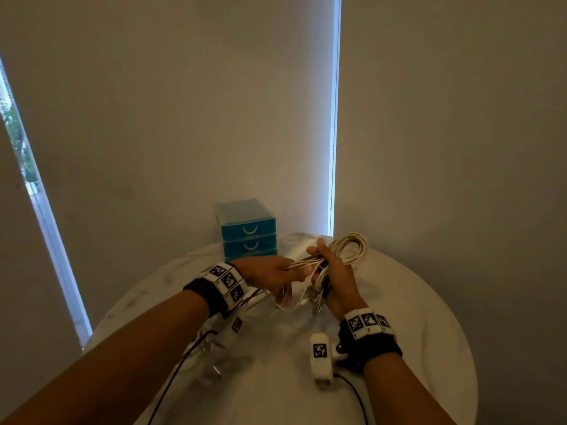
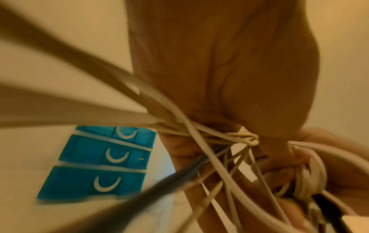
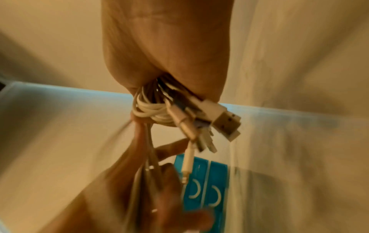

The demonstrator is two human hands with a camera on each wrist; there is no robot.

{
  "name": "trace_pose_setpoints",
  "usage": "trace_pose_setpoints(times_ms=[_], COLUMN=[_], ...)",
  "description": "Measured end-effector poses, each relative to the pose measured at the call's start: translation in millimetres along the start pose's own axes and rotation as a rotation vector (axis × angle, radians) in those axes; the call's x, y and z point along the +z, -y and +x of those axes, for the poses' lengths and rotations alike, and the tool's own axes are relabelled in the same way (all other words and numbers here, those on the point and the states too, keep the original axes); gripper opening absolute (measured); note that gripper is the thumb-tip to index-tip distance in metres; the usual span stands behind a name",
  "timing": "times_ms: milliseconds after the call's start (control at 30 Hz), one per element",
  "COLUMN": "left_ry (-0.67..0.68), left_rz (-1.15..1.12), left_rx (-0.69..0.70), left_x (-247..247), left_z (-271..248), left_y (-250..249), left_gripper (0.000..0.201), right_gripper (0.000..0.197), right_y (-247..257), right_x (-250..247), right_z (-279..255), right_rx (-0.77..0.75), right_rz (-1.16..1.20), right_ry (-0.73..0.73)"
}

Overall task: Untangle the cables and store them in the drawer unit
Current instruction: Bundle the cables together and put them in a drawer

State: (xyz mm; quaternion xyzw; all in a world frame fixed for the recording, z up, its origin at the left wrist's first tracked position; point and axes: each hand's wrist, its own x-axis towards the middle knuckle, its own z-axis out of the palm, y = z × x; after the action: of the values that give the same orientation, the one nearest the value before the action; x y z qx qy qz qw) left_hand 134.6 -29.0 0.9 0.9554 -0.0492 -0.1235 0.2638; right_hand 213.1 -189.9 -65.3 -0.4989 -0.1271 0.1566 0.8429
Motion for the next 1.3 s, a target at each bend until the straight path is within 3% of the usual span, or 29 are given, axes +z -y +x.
trace_pose_setpoints(times_ms=[200,300,467,567,633,700,767,867,933,1033,1100,1167,1233,1300], left_ry=[0.079,0.024,-0.065,-0.319,-0.595,-0.839,-0.923,-0.8,-0.658,-0.571,-0.524,-0.433,-0.346,-0.336], left_rz=[-0.095,-0.052,0.147,0.24,0.36,0.483,0.614,0.74,0.622,0.287,-0.01,-0.318,-0.378,-0.216], left_rx=[0.03,0.086,0.009,0.028,0.047,0.059,0.081,-0.085,-0.199,-0.066,0.041,0.019,-0.063,-0.096], left_x=[5.5,5.0,-10.3,-31.7,-42.0,-43.0,-38.3,-34.8,-40.0,-42.5,-37.5,-33.4,-36.6,-44.4], left_z=[0.2,0.7,-10.3,-20.6,-19.3,-18.4,-14.9,-17.0,-27.1,-42.4,-51.2,-57.2,-60.6,-62.6], left_y=[-1.7,2.5,29.9,47.9,55.0,56.5,65.2,88.5,104.5,116.7,113.2,103.9,101.4,100.3], left_gripper=[0.043,0.038,0.031,0.01,0.018,0.011,0.021,0.036,0.032,0.039,0.025,0.02,0.021,0.021], right_gripper=[0.041,0.04,0.054,0.059,0.059,0.056,0.054,0.057,0.059,0.057,0.051,0.053,0.061,0.064], right_y=[-2.3,-1.8,6.2,9.5,8.1,5.5,6.1,9.0,6.7,4.1,8.3,15.4,19.0,20.6], right_x=[-3.9,-3.2,-15.3,-15.9,-7.6,3.2,7.4,-6.1,-16.4,-14.1,-10.0,-11.3,-17.0,-19.8], right_z=[2.9,4.0,4.9,3.5,3.5,2.2,1.7,8.2,14.7,17.5,15.0,12.6,11.4,8.5], right_rx=[-0.018,-0.03,-0.07,-0.092,-0.126,-0.131,-0.138,-0.14,-0.102,-0.068,-0.059,-0.036,0.004,0.029], right_rz=[-0.074,-0.135,-0.115,-0.117,-0.122,-0.078,-0.014,0.038,0.062,0.283,0.541,0.677,0.723,0.738], right_ry=[-0.114,-0.16,-0.347,-0.391,-0.366,-0.315,-0.291,-0.383,-0.4,-0.219,-0.119,-0.107,-0.112,-0.124])
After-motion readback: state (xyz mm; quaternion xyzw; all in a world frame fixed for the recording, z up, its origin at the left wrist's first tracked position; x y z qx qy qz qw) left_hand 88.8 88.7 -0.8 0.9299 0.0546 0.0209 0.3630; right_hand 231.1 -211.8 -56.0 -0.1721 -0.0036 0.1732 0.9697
